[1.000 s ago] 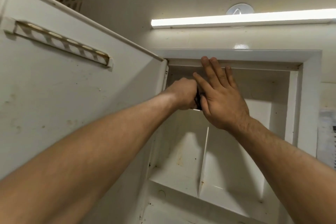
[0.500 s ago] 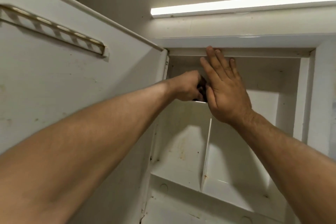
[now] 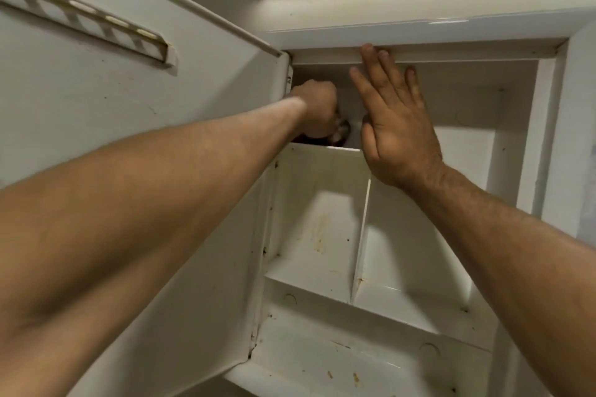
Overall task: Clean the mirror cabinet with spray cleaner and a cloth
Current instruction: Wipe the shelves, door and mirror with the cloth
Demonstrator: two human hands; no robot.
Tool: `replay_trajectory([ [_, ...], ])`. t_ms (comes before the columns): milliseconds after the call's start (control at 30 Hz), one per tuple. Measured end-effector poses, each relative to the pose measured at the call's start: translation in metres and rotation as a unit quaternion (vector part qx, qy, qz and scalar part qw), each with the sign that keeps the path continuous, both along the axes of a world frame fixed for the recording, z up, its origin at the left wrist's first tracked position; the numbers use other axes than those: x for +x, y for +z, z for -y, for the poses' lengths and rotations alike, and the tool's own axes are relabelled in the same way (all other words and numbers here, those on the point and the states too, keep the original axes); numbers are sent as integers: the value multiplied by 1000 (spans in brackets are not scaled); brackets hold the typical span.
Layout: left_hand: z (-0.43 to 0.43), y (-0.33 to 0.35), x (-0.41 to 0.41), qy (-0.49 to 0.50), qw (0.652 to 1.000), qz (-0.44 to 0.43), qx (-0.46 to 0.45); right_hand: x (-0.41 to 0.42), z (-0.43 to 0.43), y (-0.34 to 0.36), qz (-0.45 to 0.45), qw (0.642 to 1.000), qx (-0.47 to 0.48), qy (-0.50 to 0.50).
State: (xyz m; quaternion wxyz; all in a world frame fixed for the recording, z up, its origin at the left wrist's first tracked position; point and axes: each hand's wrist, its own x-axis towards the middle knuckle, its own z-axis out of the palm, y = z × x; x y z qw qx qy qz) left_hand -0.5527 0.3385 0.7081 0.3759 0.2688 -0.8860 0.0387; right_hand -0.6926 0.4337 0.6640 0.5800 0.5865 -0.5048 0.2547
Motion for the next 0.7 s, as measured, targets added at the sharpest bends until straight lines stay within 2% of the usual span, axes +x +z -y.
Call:
replay_trajectory([
  [33,0,-2,3,-60,996,-32,66,1,1,0,2,1000,4,3],
  [67,-4,-3,3,-104,989,-48,94,1,1,0,2,1000,7,5],
  [100,-10,-6,1,-134,987,-42,82,2,1,0,3,1000,9,8],
  [167,-18,-6,-9,-117,993,9,-21,1,-1,-1,12,1000,8,17],
  [200,-19,-5,-15,-86,992,44,-87,1,-2,-1,16,1000,7,19],
  [267,-17,-4,-15,26,982,93,-162,2,-2,-1,14,1000,9,11],
  [333,-12,-9,-11,143,962,95,-213,3,-1,0,6,1000,14,-4],
  [433,-11,-15,-24,167,958,43,-228,0,-1,0,5,1000,15,-9],
  [567,-8,-5,-19,81,978,-101,-164,0,0,-1,6,1000,7,13],
  [700,-2,-12,-11,45,974,-168,-148,0,2,-1,9,1000,3,30],
])
